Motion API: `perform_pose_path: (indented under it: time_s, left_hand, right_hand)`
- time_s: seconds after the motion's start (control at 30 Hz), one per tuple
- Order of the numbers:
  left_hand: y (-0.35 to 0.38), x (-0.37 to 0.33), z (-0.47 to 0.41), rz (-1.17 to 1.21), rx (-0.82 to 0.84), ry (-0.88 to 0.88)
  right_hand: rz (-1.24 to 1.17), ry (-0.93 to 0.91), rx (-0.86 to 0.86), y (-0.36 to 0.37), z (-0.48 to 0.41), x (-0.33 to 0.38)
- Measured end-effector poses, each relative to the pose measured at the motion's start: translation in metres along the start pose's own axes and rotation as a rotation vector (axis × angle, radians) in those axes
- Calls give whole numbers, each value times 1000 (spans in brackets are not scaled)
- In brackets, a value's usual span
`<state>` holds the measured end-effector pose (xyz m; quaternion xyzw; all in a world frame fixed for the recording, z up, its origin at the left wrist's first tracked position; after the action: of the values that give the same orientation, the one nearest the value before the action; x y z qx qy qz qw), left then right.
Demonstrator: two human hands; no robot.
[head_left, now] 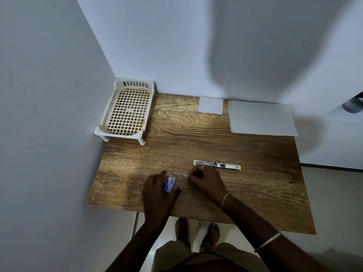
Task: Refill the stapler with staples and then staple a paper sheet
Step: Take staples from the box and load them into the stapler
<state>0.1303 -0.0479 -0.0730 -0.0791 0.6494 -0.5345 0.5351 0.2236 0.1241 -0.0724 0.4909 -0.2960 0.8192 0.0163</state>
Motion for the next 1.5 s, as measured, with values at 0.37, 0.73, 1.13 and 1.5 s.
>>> perform_pose_path:
  time_s: [0.37,0.73,1.13,1.5]
  left_hand:
    - [11,-85,-15,104,67,430]
    - [29,-97,-12,480,204,298]
    - [40,-101,-12,652,284,240]
    - [26,-75,-47,356,164,157]
  right_hand:
    - [-564,64,77,-26,25,-15]
    - [-655,-61,17,-49,46,-21]
    - [-510,-165,-94,-62,41,-15]
    - [518,-283,-137,-87,-16,34]
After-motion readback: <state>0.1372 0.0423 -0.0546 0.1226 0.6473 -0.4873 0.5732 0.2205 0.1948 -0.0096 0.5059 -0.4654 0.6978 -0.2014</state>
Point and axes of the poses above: each hand's wrist, its own z-axis away from the middle knuckle, its own y-axis out of the palm, x = y × z, the point moved 9 cm from there along -z, towards the middle knuckle, and after that the axes turned 8 degrees about x, right-handed, at the moved point
